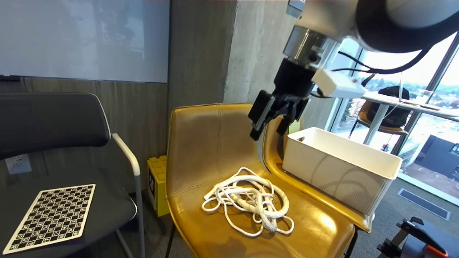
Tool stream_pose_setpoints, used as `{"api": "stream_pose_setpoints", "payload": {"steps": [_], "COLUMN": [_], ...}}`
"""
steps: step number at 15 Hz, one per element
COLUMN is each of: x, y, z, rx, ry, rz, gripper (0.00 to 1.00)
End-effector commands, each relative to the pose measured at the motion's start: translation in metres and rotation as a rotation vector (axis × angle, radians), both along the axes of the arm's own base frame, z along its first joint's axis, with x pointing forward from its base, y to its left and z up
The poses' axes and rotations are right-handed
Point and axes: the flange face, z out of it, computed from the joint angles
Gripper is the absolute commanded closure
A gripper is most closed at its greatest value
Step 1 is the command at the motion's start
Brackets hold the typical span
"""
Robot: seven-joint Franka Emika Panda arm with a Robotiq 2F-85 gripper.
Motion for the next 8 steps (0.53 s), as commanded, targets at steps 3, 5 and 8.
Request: {"api": "stream_pose_setpoints", "payload": {"steps": [3, 5, 8], "x": [0.048, 0.060, 0.065], "y": [-0.011, -0.026, -0.039], "z": [-0.064, -0.086, -0.124], "rx": [-0.101, -0.133, -0.160], "ry": [-0.041, -0.041, -0.018], "rz": [0.055, 0.060, 0.056], "gripper": [0.00, 0.00, 0.00]}}
